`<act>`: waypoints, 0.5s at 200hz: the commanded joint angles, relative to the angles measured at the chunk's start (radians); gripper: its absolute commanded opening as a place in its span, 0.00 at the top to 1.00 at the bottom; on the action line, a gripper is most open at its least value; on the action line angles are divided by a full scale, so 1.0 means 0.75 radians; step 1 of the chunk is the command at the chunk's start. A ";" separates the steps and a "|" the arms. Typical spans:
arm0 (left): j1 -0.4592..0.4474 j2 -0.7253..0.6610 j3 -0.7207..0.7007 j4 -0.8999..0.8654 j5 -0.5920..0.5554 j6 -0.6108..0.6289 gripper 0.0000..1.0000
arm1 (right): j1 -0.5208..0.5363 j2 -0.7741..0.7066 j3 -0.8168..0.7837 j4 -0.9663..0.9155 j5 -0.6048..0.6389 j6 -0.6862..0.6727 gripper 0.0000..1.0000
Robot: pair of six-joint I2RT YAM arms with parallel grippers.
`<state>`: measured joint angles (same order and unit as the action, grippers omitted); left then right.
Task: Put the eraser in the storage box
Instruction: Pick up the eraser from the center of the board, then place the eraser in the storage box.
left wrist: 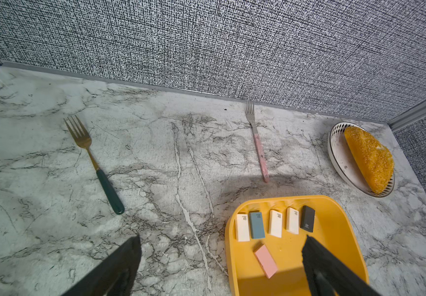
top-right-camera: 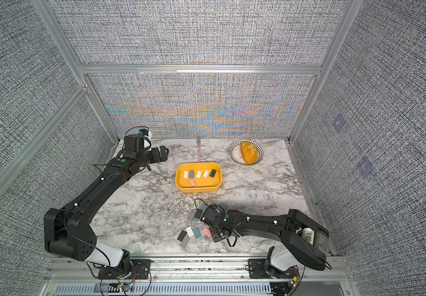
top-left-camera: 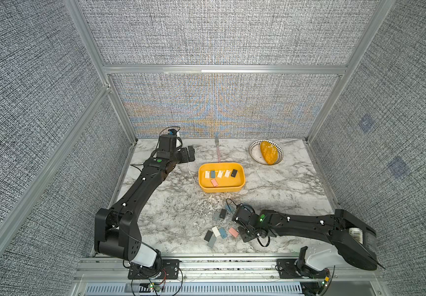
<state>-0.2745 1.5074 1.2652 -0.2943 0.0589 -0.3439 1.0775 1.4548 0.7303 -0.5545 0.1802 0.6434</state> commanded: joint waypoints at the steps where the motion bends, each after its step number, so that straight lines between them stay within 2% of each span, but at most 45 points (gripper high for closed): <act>1: 0.000 -0.003 0.003 0.020 0.000 0.007 0.00 | -0.004 -0.013 0.038 -0.128 0.110 0.000 0.80; 56: 0.000 0.003 0.013 0.024 0.005 0.006 0.00 | -0.057 -0.050 0.288 -0.240 0.245 -0.050 0.80; 100: 0.000 0.009 0.027 0.028 -0.003 0.005 0.00 | -0.183 0.034 0.475 -0.104 0.259 -0.193 0.80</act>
<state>-0.2745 1.5105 1.2724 -0.2935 0.0593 -0.3443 0.9794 1.4429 1.0214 -0.6914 0.3431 0.5747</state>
